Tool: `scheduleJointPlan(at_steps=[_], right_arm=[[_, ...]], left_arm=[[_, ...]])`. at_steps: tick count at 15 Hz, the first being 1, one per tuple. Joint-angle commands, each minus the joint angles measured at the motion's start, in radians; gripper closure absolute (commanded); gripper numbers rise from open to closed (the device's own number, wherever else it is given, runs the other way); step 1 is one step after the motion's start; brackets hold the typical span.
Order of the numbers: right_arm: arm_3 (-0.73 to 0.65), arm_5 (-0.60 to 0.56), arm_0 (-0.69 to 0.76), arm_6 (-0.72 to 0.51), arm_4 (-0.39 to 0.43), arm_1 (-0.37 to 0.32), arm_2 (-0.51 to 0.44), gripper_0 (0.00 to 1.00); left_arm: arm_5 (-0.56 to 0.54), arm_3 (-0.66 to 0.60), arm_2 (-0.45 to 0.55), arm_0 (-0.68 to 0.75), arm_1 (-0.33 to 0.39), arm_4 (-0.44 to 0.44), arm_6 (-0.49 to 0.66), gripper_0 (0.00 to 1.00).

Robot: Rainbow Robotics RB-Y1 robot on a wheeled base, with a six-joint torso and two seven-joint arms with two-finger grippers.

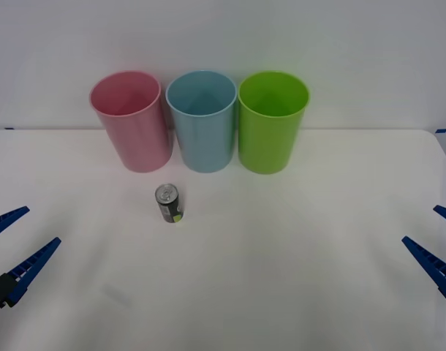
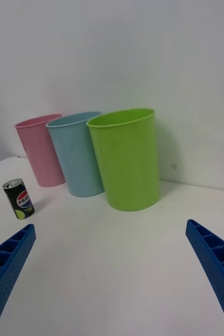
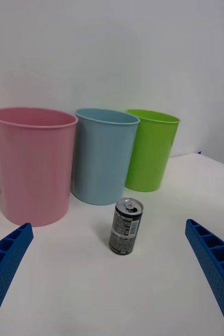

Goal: Grasp the object on the table and drop it into the matching bin: aluminum can to the light blue bin, PET bottle to the pink bin.

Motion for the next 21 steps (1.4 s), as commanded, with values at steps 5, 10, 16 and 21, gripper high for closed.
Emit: scheduleJointPlan(at_steps=[5,10,16,21], right_arm=[[0.0,0.0,0.0,0.0,0.0,0.0,0.0,0.0],[0.0,0.0,0.0,0.0,0.0,0.0,0.0,0.0],[0.0,0.0,0.0,0.0,0.0,0.0,0.0,0.0],[0.0,0.0,0.0,0.0,0.0,0.0,0.0,0.0]], left_arm=[[-0.006,-0.025,-0.027,0.038,-0.032,0.035,-0.006,0.0],[-0.001,-0.023,-0.019,0.059,-0.032,0.036,-0.04,0.0],[0.016,0.087,-0.056,0.057,-0.032,0.007,-0.186,0.0],[0.102,0.095,-0.171,0.004,-0.032,-0.083,-0.21,0.0]])
